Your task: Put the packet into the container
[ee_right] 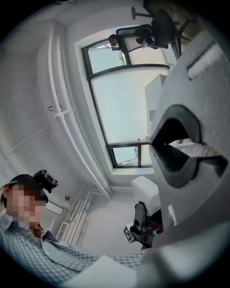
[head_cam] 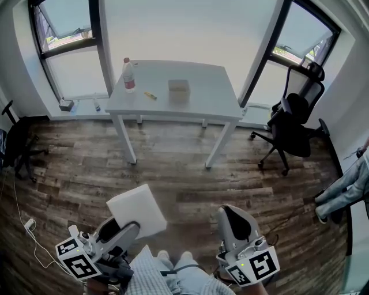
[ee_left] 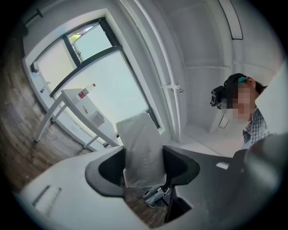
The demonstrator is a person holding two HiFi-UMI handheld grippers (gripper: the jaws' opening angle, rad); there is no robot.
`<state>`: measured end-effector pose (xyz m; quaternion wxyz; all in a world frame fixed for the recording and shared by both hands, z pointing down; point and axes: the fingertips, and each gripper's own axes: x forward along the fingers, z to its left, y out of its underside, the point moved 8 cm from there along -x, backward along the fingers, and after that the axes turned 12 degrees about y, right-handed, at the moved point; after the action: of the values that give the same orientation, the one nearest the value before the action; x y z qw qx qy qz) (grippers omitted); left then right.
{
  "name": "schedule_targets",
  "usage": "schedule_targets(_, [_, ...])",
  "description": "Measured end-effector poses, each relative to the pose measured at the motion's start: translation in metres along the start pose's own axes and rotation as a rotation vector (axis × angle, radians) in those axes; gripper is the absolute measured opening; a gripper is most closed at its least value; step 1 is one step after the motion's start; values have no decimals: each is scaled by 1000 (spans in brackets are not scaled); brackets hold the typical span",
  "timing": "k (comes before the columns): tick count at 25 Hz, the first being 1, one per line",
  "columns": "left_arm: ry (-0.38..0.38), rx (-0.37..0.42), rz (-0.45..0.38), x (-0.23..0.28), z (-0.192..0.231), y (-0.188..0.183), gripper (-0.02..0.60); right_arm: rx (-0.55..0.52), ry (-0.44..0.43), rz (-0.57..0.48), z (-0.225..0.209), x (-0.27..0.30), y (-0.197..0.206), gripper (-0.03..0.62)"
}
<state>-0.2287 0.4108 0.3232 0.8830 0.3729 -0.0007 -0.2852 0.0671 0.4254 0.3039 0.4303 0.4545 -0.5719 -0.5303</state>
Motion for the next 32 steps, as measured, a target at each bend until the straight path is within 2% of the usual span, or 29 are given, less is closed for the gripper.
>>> schedule_targets(7, [11,6,-16,-6,5,-11,258,64,41,-36,-5,-2,-5,0])
schedule_targets(10, [20,1,-13,-10,7,-15,258,56,59,-24,-1,-1,-5,0])
schedule_targets(17, [47,-3,5,-22,15,-23,258,43,-11,11,21,-3,-7,0])
schedule_targets(22, [60,-7,15,-29,21,-28,258,87,-4,1,25,-3,-10,2])
schedule_targets(27, [52,-15,23,-32,26,-28,258,-2,-16,59,30,-2,-7,0])
schedule_targets(32, [43,-15,19,-30,30,-29,258,-31,-10,62,27,10,-3,2])
